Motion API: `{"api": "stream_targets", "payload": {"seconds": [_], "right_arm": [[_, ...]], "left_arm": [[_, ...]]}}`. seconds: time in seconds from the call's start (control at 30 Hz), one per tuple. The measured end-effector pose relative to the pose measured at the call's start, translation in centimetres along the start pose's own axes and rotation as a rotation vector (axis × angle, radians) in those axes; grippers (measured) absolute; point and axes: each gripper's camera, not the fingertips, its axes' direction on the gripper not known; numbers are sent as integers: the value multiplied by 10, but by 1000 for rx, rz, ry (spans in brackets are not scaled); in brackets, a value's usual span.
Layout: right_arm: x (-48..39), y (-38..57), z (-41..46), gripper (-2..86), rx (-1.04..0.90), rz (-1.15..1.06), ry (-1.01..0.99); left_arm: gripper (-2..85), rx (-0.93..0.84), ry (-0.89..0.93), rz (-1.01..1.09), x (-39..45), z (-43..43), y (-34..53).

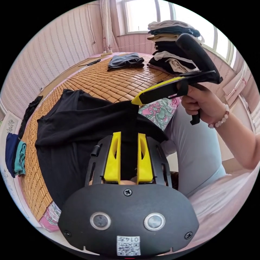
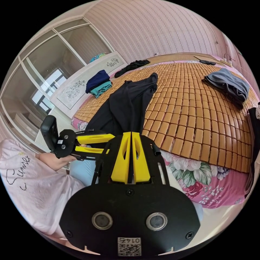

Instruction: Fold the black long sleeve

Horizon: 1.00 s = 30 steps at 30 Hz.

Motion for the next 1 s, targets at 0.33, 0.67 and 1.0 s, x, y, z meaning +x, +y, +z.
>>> {"api": "stream_targets", "payload": {"seconds": [0.33, 0.67, 1.0], "right_arm": [[10, -7, -8, 0, -37, -7, 2], [19, -7, 26, 5, -142, 19, 79], [41, -60, 10, 56, -136, 56, 67]], "left_arm": [[-9, 86, -45, 60, -8, -46, 21], [-2, -7, 43, 43, -48, -12, 24], [62, 271, 383, -206, -208, -71, 88]]}}
